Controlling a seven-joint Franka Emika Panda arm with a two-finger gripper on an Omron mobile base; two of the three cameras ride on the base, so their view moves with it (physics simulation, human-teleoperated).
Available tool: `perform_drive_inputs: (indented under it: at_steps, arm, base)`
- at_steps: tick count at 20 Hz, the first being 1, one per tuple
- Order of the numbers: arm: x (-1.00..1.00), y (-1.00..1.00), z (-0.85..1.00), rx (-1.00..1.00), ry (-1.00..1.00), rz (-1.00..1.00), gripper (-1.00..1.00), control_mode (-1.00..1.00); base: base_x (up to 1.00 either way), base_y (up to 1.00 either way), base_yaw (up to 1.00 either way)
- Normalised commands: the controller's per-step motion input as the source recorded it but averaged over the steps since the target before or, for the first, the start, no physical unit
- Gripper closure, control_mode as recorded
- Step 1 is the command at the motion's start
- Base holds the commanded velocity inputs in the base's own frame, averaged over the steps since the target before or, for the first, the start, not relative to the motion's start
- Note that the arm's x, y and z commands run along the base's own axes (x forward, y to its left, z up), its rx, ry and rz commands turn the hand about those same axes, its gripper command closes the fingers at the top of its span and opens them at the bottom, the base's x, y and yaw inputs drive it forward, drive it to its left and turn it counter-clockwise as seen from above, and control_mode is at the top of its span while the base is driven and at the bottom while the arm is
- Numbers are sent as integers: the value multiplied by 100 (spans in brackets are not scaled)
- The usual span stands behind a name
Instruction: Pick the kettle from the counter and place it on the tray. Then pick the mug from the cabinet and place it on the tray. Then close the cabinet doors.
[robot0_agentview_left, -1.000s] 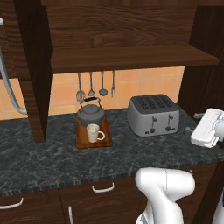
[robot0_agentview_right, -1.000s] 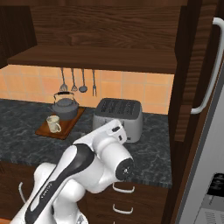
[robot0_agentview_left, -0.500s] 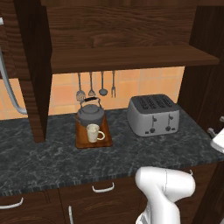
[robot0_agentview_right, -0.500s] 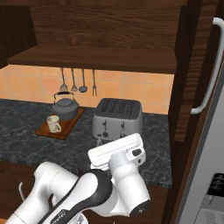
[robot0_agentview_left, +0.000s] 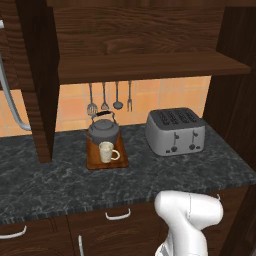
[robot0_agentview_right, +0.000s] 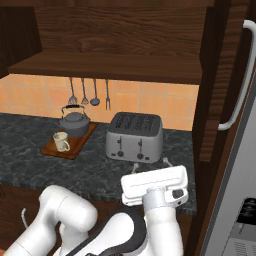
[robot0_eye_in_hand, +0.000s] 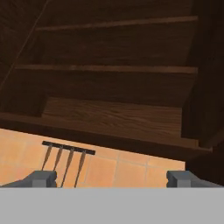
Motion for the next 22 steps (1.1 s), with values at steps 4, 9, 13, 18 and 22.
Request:
perform_drive_inputs:
  at_steps: [4, 9, 13, 18, 22]
  arm:
    - [0, -81, 5, 6, 7, -27, -100, -100]
    - [0, -74, 0, 3, 11, -20, -100, -100]
    - [0, -66, 1, 3, 5, -11, -100, -100]
    - [0, -45, 20, 0, 2, -2, -100, -100]
    - [-2, -28, 31, 0, 0, 0, -100, -100]
  base:
    - [0, 0, 0]
    - [0, 0, 0]
    - [0, 0, 0]
    - [0, 0, 0]
    - [0, 0, 0]
